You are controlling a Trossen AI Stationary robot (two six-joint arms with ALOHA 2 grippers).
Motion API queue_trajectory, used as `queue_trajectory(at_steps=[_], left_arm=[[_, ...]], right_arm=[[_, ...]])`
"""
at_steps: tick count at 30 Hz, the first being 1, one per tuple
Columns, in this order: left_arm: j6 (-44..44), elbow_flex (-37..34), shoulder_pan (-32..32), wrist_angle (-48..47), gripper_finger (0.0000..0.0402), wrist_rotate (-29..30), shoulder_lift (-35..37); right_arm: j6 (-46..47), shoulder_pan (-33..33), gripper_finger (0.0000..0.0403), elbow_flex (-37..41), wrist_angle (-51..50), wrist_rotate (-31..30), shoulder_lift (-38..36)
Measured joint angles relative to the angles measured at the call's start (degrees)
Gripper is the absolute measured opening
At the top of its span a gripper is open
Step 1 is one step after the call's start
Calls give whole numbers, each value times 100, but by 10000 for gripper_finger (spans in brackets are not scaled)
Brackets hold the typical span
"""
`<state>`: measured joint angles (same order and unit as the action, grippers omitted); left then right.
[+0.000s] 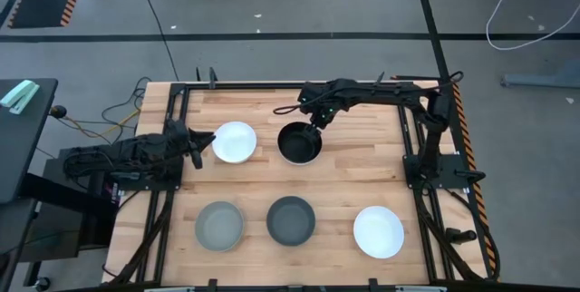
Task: Nest bowls inside each other
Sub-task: Stack the top white bowl on the black bowl
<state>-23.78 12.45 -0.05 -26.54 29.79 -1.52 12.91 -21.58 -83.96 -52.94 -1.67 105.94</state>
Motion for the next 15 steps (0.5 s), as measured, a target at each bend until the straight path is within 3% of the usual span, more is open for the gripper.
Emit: queue_trajectory(at_steps=[9, 15], left_arm=[[-269, 0, 528, 257, 73, 52, -369], [-296, 0, 1147, 649, 79, -421, -1104]], right_arm=[[256, 20, 23, -2, -264, 0, -36], [244, 79, 23, -2, -352, 11, -38]])
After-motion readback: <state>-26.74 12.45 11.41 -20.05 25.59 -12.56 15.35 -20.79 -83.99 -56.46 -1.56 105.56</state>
